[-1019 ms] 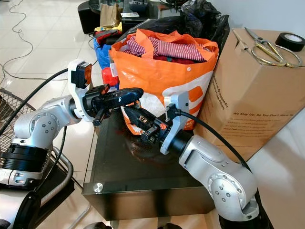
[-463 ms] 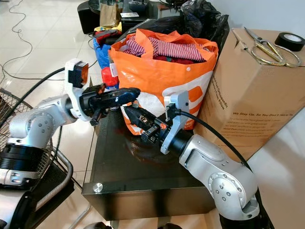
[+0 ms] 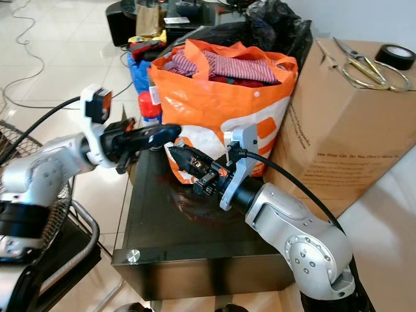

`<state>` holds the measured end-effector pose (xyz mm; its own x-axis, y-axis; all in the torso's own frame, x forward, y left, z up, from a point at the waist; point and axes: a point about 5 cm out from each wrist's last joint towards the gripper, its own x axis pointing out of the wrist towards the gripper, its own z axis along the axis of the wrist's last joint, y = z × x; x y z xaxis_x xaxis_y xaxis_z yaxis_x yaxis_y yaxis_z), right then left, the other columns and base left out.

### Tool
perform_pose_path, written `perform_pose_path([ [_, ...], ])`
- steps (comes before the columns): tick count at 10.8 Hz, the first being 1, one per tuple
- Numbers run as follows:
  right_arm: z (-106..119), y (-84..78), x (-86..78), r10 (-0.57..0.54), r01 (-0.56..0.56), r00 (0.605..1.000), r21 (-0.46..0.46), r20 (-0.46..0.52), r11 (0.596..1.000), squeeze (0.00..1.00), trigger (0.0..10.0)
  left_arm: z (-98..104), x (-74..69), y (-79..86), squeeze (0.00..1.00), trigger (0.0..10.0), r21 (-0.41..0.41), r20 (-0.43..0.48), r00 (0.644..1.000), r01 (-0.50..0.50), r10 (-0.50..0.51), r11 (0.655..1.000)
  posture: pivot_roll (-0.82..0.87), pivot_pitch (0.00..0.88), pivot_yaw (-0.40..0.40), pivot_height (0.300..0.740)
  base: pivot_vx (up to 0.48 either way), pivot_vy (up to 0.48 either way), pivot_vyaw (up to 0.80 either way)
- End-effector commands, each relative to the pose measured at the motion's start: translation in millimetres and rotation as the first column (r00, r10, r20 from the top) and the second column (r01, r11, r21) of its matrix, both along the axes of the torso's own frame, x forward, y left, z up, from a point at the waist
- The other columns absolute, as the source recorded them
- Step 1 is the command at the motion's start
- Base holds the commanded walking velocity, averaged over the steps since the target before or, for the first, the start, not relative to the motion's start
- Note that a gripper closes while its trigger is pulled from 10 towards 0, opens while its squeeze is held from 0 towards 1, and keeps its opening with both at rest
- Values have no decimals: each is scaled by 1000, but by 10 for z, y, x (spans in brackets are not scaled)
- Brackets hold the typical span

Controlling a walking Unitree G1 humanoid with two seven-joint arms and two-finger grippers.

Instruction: Hang keys on a hook

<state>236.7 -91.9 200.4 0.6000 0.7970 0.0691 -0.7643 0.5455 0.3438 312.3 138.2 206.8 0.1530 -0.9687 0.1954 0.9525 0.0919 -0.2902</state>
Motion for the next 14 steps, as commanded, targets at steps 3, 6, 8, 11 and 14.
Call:
perform_pose_path([
  [3, 65, -52, 26, -20, 20, 999, 10, 33, 1000, 0, 0, -10, 6, 17, 0, 0, 39, 16, 999, -29, 28, 999, -148, 0, 4, 740, 0, 0, 0],
  [6, 67, -58, 29, -24, 24, 999, 7, 35, 1000, 0, 0, 19, 79, 30, 1000, 10000, 38, 2, 996, -86, 86, 996, -154, 0, 8, 740, 0, 0, 0],
  [8, 50, -70, 28, -36, 36, 999, -2, 26, 999, 0, 0, 169, 80, 135, 1000, 10000, -59, 10, 995, -102, 103, 993, -153, 0, 7, 740, 0, 0, 0],
  [11, -1, -82, 41, -47, 46, 999, -6, -20, 999, 0, 510, 330, 30, 232, 1000, 10000, -176, 15, 996, -88, 92, 980, -146, 0, 1, 740, 0, 0, 0],
  [14, -54, -302, 71, -176, 173, 983, -49, -47, 984, 0, 157, 297, 25, 481, 1000, 10000, -53, 82, 939, -330, 333, 943, -138, 0, 7, 740, 0, 0, 0],
])
